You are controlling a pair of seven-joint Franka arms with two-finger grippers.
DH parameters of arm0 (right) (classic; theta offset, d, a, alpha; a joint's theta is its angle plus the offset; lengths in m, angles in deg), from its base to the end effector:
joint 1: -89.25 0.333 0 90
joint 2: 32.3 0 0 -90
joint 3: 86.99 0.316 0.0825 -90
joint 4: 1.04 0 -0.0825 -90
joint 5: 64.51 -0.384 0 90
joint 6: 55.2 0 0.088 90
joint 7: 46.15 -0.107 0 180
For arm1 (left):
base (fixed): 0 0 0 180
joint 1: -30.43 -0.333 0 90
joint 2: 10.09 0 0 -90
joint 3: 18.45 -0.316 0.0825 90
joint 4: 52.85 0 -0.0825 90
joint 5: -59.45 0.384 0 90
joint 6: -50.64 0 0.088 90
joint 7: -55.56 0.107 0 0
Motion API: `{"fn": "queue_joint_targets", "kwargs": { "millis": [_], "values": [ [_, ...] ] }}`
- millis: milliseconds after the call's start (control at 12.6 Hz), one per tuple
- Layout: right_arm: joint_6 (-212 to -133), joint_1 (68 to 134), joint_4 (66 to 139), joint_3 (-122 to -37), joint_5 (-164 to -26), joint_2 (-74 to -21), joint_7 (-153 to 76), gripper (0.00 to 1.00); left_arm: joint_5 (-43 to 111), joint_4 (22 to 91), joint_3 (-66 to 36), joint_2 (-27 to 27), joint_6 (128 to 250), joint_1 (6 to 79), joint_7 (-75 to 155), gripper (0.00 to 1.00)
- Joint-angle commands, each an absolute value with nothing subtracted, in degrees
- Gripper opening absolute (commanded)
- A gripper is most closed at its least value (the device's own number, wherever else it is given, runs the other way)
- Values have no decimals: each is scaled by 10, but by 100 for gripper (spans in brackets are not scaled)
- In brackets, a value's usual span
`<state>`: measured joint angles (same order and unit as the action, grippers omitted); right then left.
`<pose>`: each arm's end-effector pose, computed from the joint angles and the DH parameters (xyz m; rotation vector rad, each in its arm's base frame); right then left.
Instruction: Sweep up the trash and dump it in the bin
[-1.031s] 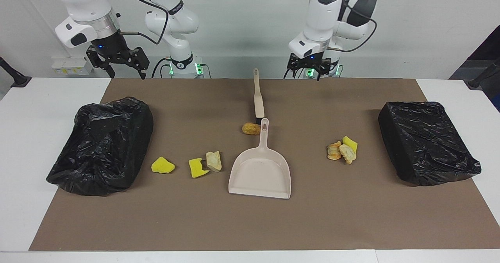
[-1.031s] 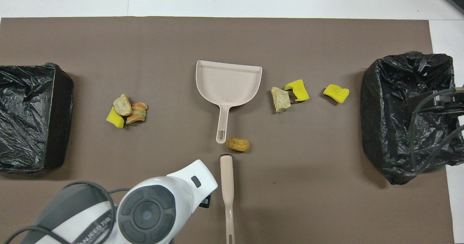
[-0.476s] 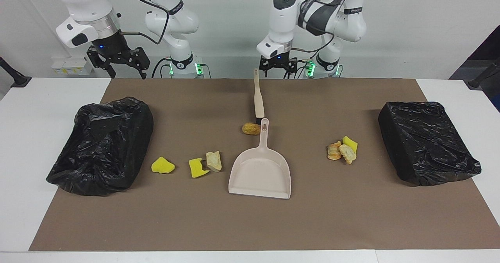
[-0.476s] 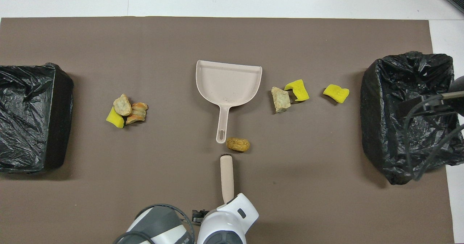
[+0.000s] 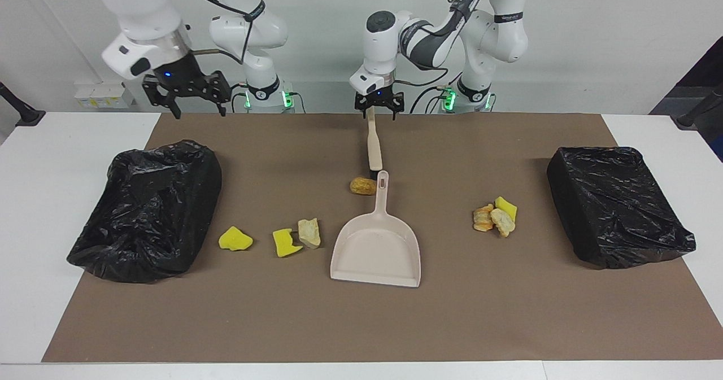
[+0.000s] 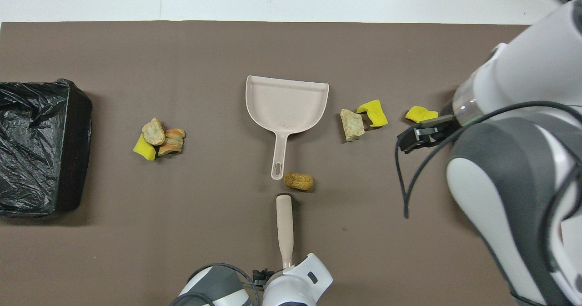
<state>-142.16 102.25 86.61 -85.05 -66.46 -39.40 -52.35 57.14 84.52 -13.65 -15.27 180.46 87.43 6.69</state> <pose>0.5627 0.1529 0.5690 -3.1122 -0.2371 0.2198 0.2246 -0.4209 0.3477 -3.1043 0.3094 0.0662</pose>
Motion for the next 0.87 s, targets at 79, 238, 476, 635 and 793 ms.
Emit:
{"fn": "queue_joint_targets", "kwargs": {
  "millis": [79,238,476,635,793],
  "values": [
    [-1458,1076,845,-852,-685,-451,-552,100,568,852,-148,-112,1853,917,42,100],
    [-1477,1088,832,-852,-703,-474,-564,100,568,847,-148,-125,1838,915,42,100],
    [-1493,1094,834,-852,-711,-479,-582,100,569,842,-149,-128,1821,914,45,100],
    [-1494,1095,834,-852,-709,-479,-585,100,569,838,-149,-131,1805,914,43,80],
    [-1506,1099,834,-852,-711,-479,-591,100,569,837,-150,-139,1800,913,46,26]
  ]
}}
